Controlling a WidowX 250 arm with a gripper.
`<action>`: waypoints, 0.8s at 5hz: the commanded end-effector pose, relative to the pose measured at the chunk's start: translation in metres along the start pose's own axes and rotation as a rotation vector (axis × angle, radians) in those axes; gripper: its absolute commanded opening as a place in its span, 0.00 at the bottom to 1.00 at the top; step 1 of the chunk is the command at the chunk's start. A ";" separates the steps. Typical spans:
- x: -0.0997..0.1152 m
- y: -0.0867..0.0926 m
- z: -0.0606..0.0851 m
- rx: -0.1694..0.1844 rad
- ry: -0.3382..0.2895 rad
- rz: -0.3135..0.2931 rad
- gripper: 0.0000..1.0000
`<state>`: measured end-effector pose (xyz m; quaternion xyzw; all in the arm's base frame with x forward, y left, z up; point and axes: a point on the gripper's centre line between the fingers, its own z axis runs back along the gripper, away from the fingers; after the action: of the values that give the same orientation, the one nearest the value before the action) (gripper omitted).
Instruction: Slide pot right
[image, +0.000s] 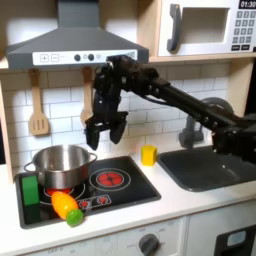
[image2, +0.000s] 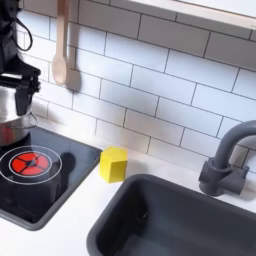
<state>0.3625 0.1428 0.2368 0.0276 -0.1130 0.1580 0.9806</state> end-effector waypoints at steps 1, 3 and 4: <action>0.020 0.009 -0.013 0.018 -0.004 0.005 1.00; 0.041 0.019 -0.026 0.045 -0.014 -0.051 1.00; 0.050 0.023 -0.034 0.057 -0.018 -0.063 1.00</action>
<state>0.4076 0.1872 0.2128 0.0611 -0.1129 0.1325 0.9828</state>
